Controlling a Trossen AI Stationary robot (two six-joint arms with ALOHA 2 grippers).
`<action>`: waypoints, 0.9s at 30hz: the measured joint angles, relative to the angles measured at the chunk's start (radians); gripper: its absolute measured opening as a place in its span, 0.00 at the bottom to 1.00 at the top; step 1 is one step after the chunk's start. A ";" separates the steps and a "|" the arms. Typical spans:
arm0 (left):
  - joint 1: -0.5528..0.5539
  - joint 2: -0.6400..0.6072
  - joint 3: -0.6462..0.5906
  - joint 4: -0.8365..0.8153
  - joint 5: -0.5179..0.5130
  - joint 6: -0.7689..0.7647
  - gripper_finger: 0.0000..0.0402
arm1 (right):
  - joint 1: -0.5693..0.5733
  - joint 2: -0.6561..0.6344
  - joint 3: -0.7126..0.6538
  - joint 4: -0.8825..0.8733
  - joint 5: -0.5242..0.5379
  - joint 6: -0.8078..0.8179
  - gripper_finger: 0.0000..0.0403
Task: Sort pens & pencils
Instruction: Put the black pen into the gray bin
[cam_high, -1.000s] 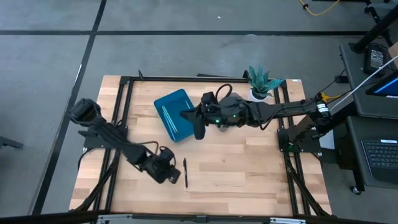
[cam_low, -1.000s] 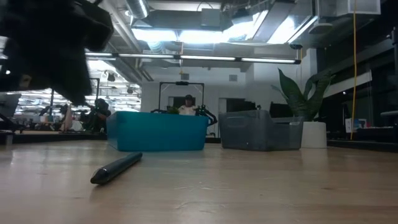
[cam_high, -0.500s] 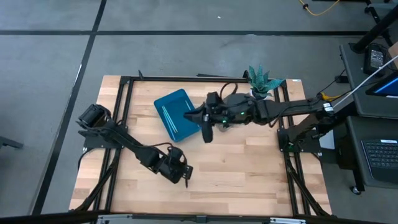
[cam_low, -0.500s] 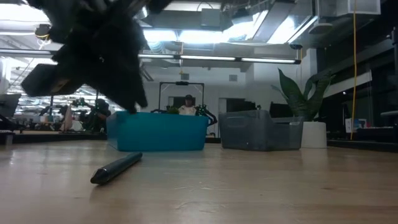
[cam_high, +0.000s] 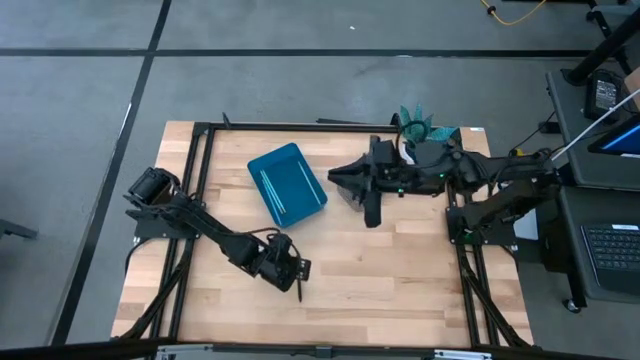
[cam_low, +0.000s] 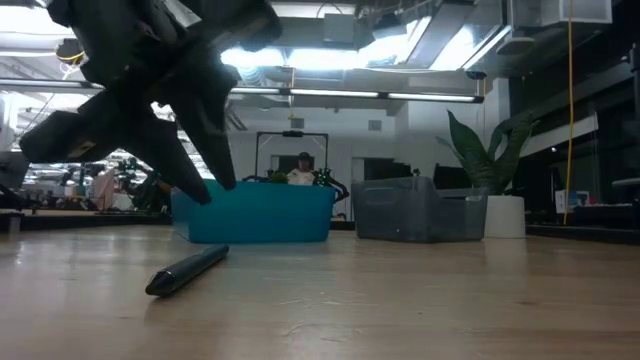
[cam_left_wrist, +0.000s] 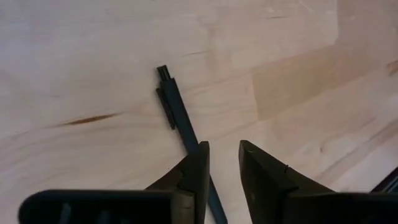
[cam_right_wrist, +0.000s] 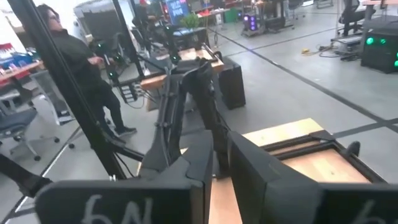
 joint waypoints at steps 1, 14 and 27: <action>0.006 0.000 0.000 0.000 0.007 -0.001 0.21 | 0.002 -0.003 0.000 -0.010 0.003 -0.004 0.13; 0.042 0.081 0.000 0.013 0.171 -0.034 0.22 | 0.019 -0.005 0.000 -0.049 0.011 -0.034 0.13; 0.047 0.082 0.000 0.075 0.179 -0.045 0.22 | 0.015 -0.004 0.000 -0.050 0.011 -0.060 0.13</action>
